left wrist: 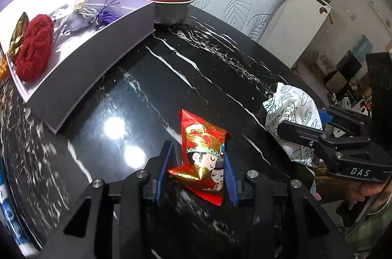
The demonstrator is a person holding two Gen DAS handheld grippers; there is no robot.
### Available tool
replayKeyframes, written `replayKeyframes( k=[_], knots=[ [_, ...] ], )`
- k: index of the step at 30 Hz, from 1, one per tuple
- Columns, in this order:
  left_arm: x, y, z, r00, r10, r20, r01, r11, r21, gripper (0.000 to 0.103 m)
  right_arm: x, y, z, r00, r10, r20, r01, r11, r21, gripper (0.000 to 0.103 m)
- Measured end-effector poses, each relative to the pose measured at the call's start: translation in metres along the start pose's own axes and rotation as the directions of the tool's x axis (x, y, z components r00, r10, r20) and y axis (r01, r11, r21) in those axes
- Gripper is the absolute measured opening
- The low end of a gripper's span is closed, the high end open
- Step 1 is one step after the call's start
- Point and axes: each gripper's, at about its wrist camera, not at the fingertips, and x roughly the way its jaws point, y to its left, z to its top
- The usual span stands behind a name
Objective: Organize soft objects
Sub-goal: 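Lift and carry the bread bag and candy packet with both tools toward the gift box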
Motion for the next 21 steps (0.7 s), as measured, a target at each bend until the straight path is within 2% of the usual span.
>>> replayKeyframes(
  k=[10,15,21],
  knots=[
    [-0.01,-0.003,-0.017,1.0,-0.01,-0.006,0.01,1.0,-0.016,0.039,-0.009,0.012,-0.013,1.0,0.009,0.003,-0.009,1.0,-0.011,0.057],
    [-0.018,-0.004,-0.019,1.0,0.017,0.014,-0.017,1.0,-0.012,0.039,-0.008,0.017,-0.012,1.0,0.021,0.006,-0.021,1.0,-0.023,0.057],
    [-0.01,-0.003,-0.025,0.999,0.043,-0.026,-0.043,0.999,-0.012,0.039,-0.008,0.023,-0.015,0.999,0.032,0.001,-0.032,0.999,-0.029,0.057]
  ],
)
